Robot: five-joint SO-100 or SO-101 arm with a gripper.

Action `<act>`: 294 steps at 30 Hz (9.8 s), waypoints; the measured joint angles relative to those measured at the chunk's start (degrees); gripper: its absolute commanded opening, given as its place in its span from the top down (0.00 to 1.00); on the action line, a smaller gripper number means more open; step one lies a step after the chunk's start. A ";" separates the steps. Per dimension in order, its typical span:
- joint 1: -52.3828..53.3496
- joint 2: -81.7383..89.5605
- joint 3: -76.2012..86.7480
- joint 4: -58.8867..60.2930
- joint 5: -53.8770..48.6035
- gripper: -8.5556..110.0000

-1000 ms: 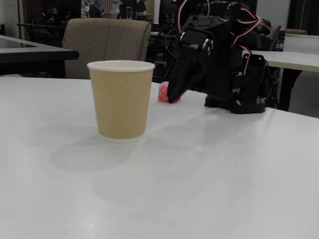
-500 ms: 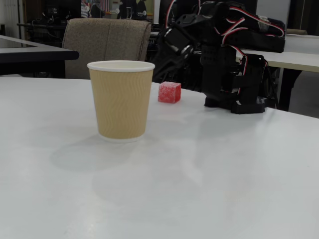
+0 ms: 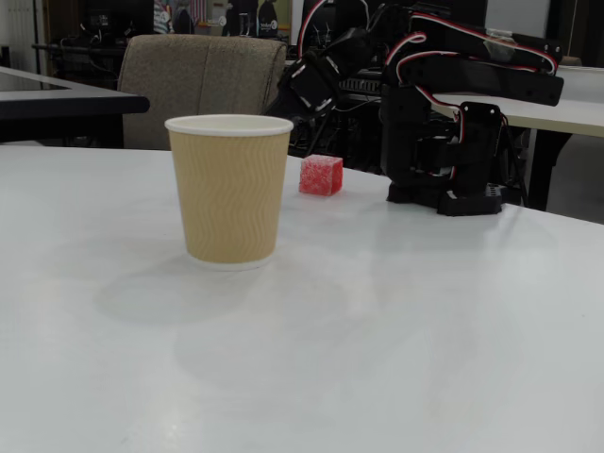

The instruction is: Grasp a red cube and put it in the cup.

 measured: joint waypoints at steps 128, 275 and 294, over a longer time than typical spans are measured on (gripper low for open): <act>31.03 0.88 0.00 22.59 -3.69 0.88; -37.71 -32.08 -25.31 -27.69 15.29 0.88; -37.44 -30.23 -25.31 -27.69 15.73 0.78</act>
